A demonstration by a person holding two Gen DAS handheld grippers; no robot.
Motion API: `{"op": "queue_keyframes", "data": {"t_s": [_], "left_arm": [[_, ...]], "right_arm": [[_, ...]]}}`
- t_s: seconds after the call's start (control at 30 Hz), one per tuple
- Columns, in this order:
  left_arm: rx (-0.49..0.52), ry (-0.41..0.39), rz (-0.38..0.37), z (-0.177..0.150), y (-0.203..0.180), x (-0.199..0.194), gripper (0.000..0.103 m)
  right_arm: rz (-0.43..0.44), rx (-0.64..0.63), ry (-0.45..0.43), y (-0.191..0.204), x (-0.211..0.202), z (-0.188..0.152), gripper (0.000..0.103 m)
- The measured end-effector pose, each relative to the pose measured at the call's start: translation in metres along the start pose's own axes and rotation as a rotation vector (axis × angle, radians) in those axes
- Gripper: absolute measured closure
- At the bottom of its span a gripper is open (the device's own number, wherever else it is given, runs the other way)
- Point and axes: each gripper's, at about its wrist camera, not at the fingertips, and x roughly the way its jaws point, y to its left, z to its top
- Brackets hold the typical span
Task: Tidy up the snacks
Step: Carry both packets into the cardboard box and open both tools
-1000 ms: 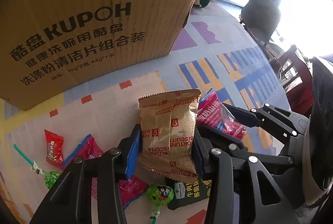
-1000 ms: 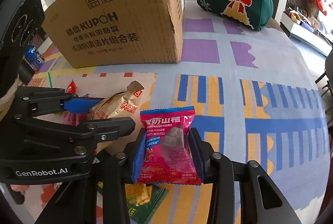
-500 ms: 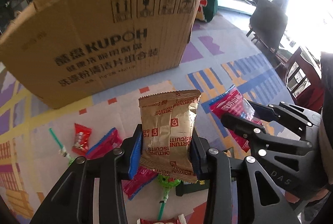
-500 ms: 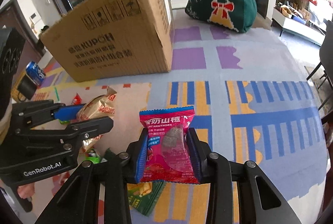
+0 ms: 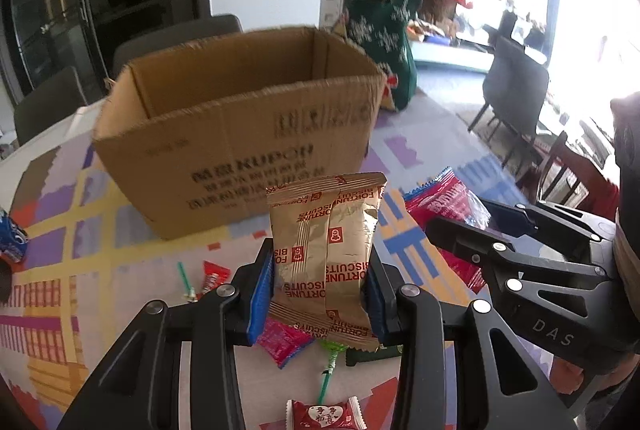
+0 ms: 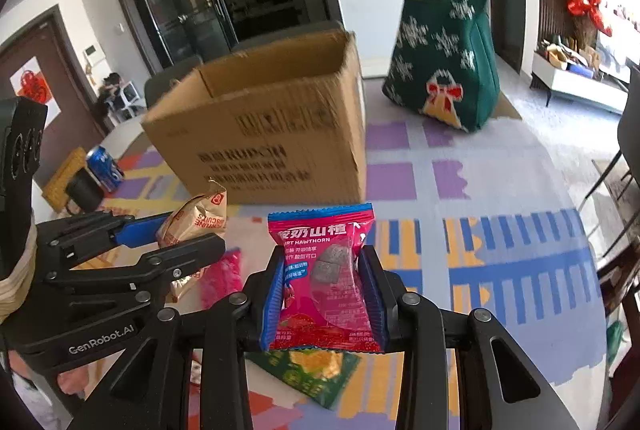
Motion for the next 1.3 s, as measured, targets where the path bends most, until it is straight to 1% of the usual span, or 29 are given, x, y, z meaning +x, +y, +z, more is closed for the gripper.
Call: {"op": "queue_keyframes", "data": {"t_s": [0.3, 0.57, 0.7, 0.93, 1.2, 1.3], "left_arm": [[-0.026, -0.093, 0.047, 0.014, 0.016, -0.032, 0.063], [-0.052, -0.146, 0.072, 0.026, 0.031, -0.051, 0.063], [-0.059, -0.164, 0.086, 0.029, 0.037, -0.057, 0.063], [-0.069, -0.193, 0.112, 0.044, 0.049, -0.063, 0.063], [-0.074, -0.200, 0.131, 0.062, 0.064, -0.056, 0.063], [-0.084, -0.195, 0.126, 0.068, 0.072, -0.050, 0.063]], "right_arm": [[0.026, -0.025, -0.063, 0.020, -0.016, 0.018, 0.066], [0.044, -0.051, -0.117, 0.036, -0.023, 0.040, 0.066], [0.048, -0.064, -0.140, 0.042, -0.025, 0.052, 0.066], [0.057, -0.085, -0.168, 0.053, -0.023, 0.072, 0.066], [0.054, -0.102, -0.172, 0.058, -0.011, 0.095, 0.066], [0.048, -0.120, -0.172, 0.062, -0.005, 0.102, 0.066]]}}
